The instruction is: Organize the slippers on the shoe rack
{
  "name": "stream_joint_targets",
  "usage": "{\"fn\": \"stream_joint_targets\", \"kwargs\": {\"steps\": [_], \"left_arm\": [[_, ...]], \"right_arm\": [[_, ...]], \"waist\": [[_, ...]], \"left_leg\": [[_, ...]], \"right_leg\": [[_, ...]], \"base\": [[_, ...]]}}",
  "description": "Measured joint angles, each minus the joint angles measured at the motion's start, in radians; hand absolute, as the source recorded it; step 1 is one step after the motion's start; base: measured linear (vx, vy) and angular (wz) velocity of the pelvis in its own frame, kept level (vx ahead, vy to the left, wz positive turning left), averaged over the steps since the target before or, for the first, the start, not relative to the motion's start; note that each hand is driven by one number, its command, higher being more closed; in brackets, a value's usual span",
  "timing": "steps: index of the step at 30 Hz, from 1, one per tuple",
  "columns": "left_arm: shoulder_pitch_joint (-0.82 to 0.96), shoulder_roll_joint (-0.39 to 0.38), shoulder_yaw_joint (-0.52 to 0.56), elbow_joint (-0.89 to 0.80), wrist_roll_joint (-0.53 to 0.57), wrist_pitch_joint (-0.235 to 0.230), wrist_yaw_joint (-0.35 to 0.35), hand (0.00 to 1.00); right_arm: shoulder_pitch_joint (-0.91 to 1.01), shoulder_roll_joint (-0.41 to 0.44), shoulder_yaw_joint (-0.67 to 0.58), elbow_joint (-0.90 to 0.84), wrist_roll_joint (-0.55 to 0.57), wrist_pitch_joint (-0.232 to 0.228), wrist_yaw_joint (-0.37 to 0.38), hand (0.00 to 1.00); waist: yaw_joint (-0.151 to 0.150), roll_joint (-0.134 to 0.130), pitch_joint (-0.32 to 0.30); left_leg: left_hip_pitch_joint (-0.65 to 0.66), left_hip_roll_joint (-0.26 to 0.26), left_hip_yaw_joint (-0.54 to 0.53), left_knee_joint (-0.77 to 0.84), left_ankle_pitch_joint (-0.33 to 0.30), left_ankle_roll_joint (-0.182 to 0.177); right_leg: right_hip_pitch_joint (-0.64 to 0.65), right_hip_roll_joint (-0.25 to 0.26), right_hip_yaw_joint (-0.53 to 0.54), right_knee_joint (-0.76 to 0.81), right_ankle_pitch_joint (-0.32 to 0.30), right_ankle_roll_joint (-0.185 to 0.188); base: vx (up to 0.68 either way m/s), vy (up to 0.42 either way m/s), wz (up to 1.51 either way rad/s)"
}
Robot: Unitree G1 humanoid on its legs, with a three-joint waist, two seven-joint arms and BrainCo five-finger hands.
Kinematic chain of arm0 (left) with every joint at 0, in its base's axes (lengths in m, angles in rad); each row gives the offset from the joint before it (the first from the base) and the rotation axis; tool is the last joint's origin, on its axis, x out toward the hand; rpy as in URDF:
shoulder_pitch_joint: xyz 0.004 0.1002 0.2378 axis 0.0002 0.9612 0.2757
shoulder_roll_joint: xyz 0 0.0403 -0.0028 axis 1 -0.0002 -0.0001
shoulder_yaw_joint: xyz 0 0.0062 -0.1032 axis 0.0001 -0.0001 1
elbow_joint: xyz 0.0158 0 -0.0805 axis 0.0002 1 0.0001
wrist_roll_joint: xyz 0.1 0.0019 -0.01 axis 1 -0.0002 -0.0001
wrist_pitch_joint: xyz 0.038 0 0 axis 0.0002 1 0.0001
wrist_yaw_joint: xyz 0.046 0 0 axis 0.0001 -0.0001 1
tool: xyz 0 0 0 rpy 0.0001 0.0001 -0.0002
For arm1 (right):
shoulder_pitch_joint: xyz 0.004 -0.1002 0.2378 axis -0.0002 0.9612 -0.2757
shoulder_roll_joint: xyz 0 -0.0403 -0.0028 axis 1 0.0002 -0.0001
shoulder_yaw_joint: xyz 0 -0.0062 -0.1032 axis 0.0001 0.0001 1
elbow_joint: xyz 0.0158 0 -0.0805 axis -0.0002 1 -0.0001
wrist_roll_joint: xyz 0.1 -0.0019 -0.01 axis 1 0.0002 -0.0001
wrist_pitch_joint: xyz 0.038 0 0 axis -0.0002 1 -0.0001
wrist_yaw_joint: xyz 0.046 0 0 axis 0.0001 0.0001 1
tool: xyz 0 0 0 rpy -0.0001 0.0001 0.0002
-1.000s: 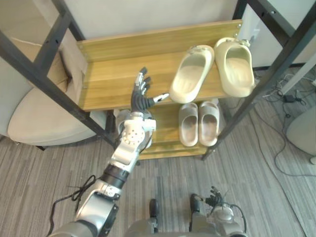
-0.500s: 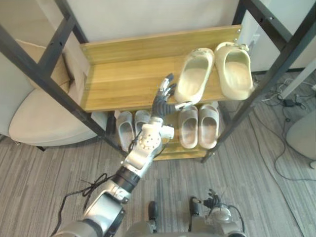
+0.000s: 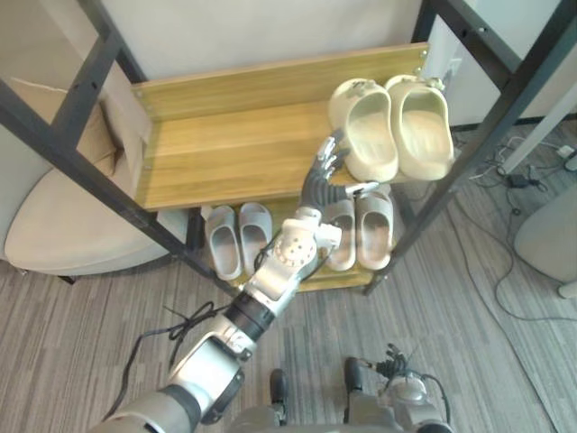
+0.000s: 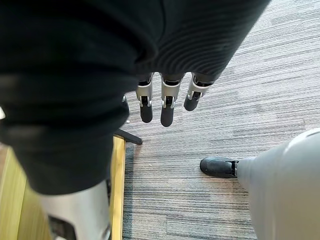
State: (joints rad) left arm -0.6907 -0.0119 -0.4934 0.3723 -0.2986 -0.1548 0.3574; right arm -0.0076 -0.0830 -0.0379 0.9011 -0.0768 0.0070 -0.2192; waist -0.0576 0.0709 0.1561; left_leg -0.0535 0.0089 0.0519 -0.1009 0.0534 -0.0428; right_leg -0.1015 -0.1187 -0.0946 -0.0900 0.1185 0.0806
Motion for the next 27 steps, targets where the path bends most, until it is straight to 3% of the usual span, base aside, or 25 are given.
{"fn": "stream_joint_targets", "kwargs": {"steps": [6,13,18,24,27], "left_arm": [[-0.005,0.005,0.036,0.004,0.0,0.015,0.009,0.0],[-0.002,0.093,0.116,-0.016,-0.021,0.016,-0.014,0.0],[0.057,0.138,0.145,-0.193,-0.029,0.013,-0.012,0.0],[0.178,0.134,0.04,-0.431,-0.102,-0.009,-0.074,0.0],[0.257,0.132,-0.037,-0.498,-0.149,-0.014,-0.127,0.0]], "right_arm": [[0.015,0.005,-0.004,-0.026,0.0,-0.001,-0.005,0.0],[0.006,0.008,-0.004,-0.029,0.0,0.0,-0.011,0.0],[0.008,0.004,0.015,-0.02,-0.001,0.003,-0.008,0.0],[0.007,0.005,0.066,0.014,-0.002,0.002,0.006,0.0],[0.008,0.004,0.083,0.038,-0.002,0.006,0.006,0.0]], "waist": [[-0.001,-0.002,-0.002],[-0.008,-0.006,-0.005],[0.004,-0.005,-0.005],[0.018,-0.004,-0.035],[0.042,-0.003,-0.06]], "left_leg": [[0.002,0.0,0.01,0.0,0.0,0.001],[0.003,0.005,0.005,0.0,0.0,0.0],[0.003,0.007,-0.022,0.01,0.001,-0.001],[-0.013,-0.002,-0.075,0.017,0.002,-0.001],[-0.015,-0.002,-0.084,0.017,0.003,-0.002]], "right_leg": [[-0.002,0.002,0.002,-0.003,0.006,0.0],[0.001,0.008,-0.004,-0.007,0.008,-0.003],[0.016,0.006,-0.021,-0.001,0.007,-0.003],[0.032,-0.004,-0.064,0.0,0.0,0.0],[0.034,-0.004,-0.07,0.0,-0.002,-0.001]], "base": [[-0.01,0.005,-0.04],[0.0,-0.001,0.01],[0.02,0.0,0.13],[-0.01,0.014,0.25],[-0.01,0.006,0.07]]}}
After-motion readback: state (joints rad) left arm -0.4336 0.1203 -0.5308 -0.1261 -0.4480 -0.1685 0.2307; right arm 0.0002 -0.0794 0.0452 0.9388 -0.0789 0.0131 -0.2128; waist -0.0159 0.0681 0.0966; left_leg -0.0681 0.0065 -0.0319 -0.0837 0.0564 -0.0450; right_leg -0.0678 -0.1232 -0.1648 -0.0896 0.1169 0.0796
